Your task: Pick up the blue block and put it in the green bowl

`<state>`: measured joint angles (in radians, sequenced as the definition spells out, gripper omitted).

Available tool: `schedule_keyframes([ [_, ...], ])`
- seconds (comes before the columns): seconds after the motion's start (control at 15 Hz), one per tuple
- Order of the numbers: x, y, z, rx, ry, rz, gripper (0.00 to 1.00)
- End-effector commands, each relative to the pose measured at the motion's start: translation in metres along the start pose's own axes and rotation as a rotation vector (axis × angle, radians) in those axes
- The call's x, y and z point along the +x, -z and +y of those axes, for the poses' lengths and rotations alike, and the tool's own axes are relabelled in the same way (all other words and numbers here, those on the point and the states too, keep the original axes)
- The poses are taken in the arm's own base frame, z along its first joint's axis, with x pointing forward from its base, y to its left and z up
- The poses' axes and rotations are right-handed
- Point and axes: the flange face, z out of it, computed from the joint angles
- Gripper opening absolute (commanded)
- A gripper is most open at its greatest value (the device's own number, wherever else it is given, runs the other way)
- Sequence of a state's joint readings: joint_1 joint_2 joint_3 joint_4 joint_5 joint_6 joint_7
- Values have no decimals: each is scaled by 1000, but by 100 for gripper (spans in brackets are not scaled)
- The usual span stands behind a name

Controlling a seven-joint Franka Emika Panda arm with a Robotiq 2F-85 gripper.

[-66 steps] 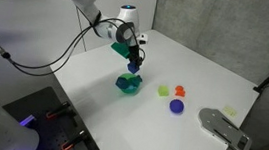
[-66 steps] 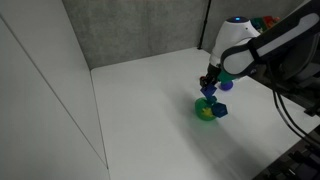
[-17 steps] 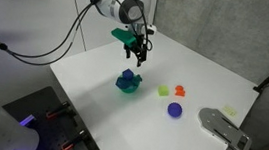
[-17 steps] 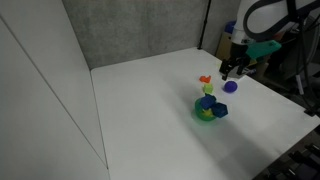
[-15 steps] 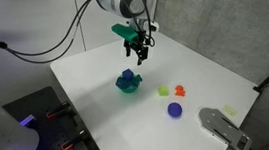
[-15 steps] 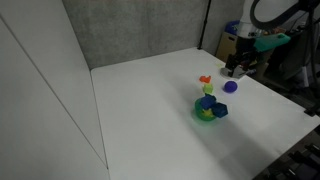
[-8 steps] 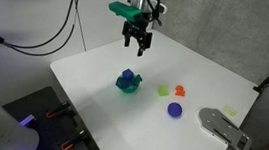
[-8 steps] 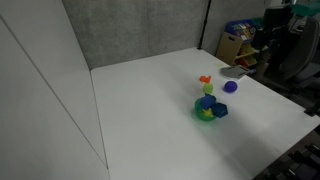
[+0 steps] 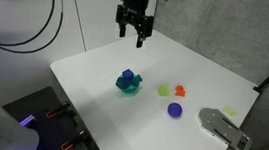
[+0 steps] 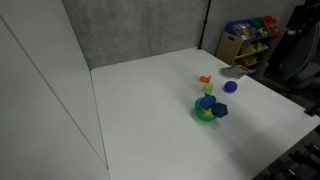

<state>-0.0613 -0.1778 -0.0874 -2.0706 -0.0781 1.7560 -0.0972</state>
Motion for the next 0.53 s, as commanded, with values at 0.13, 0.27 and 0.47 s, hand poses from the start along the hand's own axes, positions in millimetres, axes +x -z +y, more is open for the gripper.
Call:
schedule_keyframes([
  [0.13,-61,9,16,8,55,19,100],
  [0.27,-74,15,18,7,28,30,100],
  [0.47,-85,22,14,11,19,67,100],
])
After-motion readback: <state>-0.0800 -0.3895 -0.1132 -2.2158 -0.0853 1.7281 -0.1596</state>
